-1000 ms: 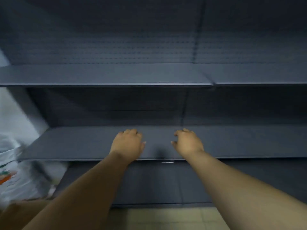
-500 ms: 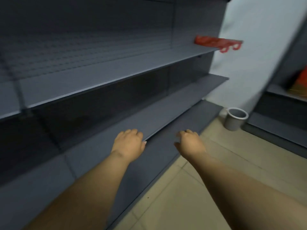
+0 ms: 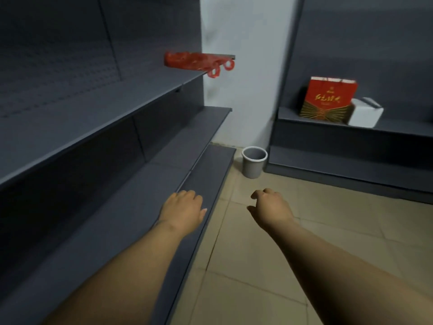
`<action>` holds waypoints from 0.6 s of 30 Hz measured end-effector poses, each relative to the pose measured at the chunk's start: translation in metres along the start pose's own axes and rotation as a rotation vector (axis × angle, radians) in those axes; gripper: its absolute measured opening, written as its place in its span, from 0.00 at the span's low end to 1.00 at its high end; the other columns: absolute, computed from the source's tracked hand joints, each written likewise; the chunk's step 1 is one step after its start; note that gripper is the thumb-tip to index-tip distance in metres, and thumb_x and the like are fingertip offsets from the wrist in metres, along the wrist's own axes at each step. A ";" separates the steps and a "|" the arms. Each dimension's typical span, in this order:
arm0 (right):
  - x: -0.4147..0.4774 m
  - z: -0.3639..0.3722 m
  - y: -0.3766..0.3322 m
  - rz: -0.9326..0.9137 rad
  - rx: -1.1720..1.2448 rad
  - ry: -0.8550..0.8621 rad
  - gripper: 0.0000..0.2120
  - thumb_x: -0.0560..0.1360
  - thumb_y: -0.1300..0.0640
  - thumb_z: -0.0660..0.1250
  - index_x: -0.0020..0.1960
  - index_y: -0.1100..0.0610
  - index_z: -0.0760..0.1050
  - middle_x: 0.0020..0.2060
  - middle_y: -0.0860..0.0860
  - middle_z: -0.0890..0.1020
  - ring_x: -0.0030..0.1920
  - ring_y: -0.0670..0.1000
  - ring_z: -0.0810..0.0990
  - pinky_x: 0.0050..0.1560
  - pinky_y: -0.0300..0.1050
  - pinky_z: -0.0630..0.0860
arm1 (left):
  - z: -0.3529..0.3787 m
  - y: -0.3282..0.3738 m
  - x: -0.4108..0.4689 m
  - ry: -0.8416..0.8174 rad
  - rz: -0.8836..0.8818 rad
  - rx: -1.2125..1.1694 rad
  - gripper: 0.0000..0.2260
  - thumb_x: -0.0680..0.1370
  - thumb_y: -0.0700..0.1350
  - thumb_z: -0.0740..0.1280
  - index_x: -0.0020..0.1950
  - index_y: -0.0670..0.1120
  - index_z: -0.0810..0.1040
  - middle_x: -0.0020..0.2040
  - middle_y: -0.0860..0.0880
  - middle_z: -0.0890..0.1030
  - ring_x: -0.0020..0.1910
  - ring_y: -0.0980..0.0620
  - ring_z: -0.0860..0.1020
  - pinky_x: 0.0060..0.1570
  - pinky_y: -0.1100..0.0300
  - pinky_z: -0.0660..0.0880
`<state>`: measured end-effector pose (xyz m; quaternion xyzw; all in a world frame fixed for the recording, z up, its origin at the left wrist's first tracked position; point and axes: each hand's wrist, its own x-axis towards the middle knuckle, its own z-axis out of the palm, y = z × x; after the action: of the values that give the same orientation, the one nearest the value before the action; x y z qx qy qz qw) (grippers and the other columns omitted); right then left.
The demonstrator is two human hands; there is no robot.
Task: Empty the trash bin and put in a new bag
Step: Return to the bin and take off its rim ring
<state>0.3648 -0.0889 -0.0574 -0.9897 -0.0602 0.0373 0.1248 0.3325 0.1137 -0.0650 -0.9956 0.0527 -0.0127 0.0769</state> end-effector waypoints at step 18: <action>0.226 -0.022 0.090 0.233 0.031 0.051 0.20 0.77 0.49 0.62 0.67 0.55 0.70 0.64 0.55 0.74 0.64 0.57 0.71 0.62 0.51 0.71 | -0.002 0.048 0.285 0.036 0.207 -0.042 0.18 0.79 0.53 0.55 0.63 0.45 0.72 0.61 0.46 0.75 0.59 0.46 0.73 0.58 0.52 0.67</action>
<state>0.6000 -0.1514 -0.0720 -0.9885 0.0589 0.0272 0.1366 0.6106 0.0354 -0.0659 -0.9858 0.1568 -0.0216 0.0562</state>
